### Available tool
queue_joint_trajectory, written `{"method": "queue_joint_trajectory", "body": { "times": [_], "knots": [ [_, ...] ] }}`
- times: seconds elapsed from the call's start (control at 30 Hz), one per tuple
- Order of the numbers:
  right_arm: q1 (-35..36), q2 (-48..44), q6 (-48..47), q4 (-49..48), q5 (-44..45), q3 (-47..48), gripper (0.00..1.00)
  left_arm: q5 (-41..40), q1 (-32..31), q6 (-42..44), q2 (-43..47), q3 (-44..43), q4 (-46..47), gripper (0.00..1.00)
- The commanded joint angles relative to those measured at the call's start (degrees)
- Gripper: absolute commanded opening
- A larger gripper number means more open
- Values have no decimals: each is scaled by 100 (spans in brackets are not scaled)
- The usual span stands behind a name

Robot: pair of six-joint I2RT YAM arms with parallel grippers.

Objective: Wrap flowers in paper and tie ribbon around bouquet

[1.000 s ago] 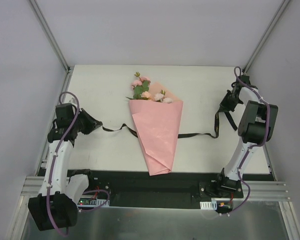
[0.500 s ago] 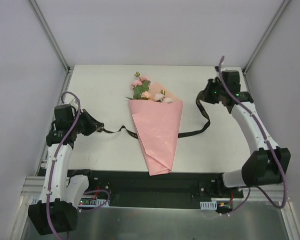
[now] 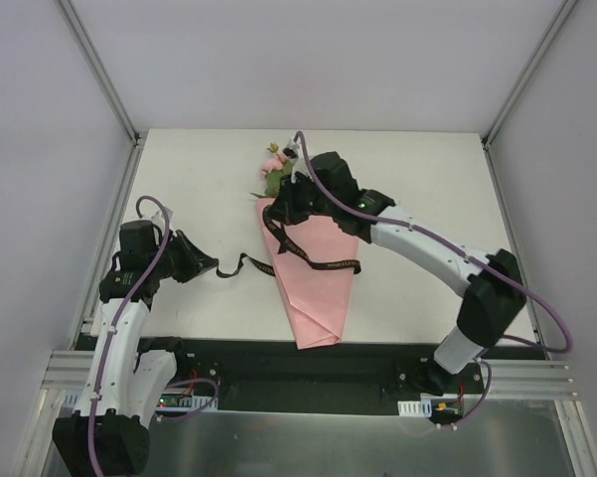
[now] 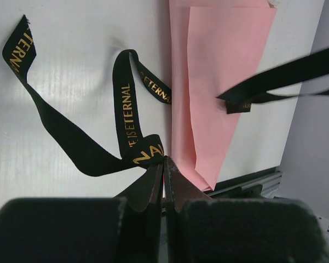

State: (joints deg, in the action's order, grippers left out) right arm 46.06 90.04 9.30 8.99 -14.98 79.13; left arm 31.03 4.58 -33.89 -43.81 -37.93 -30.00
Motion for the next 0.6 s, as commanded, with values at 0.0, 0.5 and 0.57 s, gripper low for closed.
{"method": "queue_joint_trajectory", "body": {
  "times": [0.0, 0.5, 0.57],
  "knots": [
    [280, 1178, 134, -837, -470, 866, 0, -17, -194, -197, 355, 102, -6, 0],
    [623, 3898, 459, -417, -1033, 3124, 1, 377, -370, -276, 611, 14, -340, 0],
    [632, 4003, 494, -233, -1033, 3178, 2, 369, -432, -311, 576, -100, -340, 0]
  ]
}}
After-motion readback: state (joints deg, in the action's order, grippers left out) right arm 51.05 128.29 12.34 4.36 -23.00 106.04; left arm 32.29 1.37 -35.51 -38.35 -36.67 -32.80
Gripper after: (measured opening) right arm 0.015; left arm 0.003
